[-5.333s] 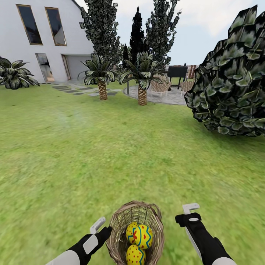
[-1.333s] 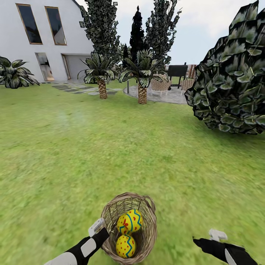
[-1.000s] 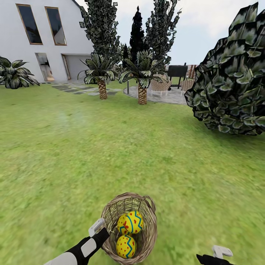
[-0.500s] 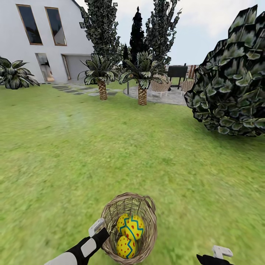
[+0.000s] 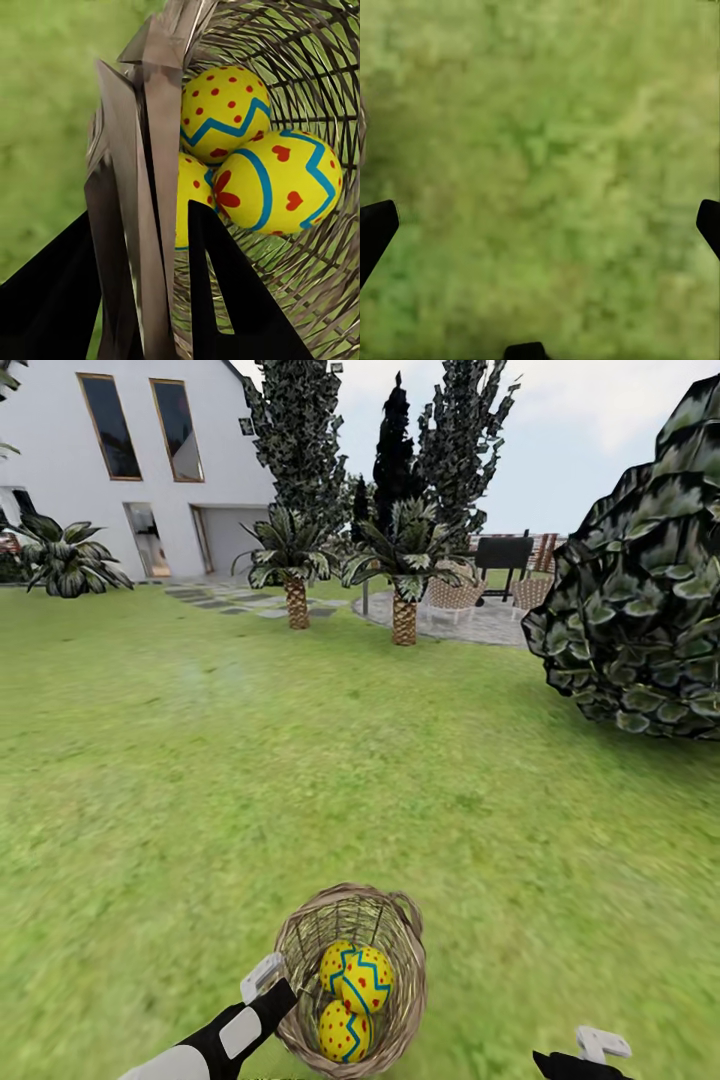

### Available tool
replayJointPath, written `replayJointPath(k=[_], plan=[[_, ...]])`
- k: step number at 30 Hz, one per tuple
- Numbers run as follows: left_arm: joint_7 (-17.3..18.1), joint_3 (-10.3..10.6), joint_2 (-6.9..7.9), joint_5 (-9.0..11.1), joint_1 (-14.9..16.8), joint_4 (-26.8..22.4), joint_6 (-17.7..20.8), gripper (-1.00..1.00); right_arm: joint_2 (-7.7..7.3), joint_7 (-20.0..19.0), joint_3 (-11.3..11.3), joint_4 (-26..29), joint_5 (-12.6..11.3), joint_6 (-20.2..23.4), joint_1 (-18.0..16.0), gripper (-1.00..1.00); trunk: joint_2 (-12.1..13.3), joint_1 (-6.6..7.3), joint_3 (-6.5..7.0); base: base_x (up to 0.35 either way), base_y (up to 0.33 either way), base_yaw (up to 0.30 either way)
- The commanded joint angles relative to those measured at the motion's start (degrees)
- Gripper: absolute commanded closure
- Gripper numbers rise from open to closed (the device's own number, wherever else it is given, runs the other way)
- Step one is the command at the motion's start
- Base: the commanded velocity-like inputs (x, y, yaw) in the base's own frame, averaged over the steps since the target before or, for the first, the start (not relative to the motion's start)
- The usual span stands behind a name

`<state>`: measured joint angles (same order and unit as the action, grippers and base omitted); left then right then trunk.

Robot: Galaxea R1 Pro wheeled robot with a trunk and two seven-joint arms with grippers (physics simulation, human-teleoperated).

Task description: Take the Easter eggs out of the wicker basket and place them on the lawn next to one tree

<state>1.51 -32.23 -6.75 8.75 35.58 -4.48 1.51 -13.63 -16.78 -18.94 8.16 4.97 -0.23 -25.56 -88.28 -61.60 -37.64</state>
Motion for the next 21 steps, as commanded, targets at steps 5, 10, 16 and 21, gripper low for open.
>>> replayJointPath(k=[5,10,16,21], plan=[[0.2,-0.1,-0.02,0.7,0.0,-0.1,0.2,1.0,0.01,-0.3,-0.5,0.0,0.5,0.0,0.0,-1.0,2.0,1.11,0.57,0.0,0.0,0.22],[0.2,-0.1,-0.02,0.7,0.0,-0.1,0.2,1.0,0.0,-0.3,-0.5,0.0,0.5,0.0,0.0,-1.0,4.0,2.21,1.18,0.0,0.0,0.221],[0.2,-0.1,-0.02,0.7,0.0,-0.1,0.2,1.0,0.01,-0.3,-0.5,0.0,0.5,0.0,0.1,-1.0,6.4,3.53,1.91,0.0,0.0,0.221],[0.2,-0.1,-0.02,0.7,0.0,-0.1,0.2,1.0,0.01,-0.3,-0.5,0.0,0.5,0.0,0.1,-1.0,8.4,4.62,2.53,0.0,0.0,0.221]])
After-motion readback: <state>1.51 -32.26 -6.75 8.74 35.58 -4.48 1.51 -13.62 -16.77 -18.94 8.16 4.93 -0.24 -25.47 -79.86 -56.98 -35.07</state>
